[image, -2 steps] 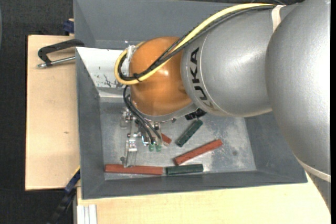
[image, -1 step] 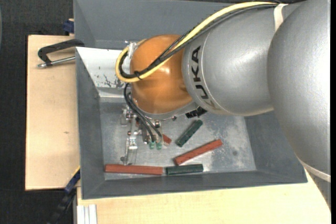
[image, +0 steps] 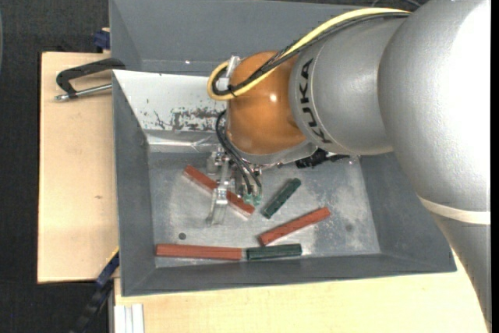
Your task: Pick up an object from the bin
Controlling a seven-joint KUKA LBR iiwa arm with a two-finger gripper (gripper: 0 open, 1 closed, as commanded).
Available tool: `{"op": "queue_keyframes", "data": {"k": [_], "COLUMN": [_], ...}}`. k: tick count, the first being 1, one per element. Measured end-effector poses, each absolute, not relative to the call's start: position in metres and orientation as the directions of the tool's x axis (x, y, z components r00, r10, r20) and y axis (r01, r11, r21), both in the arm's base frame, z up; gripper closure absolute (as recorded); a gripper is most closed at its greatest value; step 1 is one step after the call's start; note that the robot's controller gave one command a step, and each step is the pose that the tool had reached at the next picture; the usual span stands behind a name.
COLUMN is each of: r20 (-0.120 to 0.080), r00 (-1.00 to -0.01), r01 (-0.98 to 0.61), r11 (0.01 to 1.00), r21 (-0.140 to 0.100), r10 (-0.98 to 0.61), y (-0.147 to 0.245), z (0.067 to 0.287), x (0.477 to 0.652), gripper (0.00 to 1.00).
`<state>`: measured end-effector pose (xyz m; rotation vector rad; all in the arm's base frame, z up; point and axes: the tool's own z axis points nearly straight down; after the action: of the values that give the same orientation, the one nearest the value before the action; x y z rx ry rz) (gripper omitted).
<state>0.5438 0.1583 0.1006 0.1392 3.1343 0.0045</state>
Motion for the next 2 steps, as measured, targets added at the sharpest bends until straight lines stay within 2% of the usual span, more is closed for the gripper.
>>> {"op": "queue_keyframes", "data": {"k": [1, 2], "r20": [0.004, -0.005], "r00": [-1.0, -0.987], "r01": [0.008, 0.158], "r11": [1.0, 0.987], "r21": [0.0, 0.003], "r10": [0.008, 0.158], "y": [0.124, 0.137], "z": [0.096, 0.111], "x": [0.544, 0.574], "gripper": [0.0, 0.0]}}
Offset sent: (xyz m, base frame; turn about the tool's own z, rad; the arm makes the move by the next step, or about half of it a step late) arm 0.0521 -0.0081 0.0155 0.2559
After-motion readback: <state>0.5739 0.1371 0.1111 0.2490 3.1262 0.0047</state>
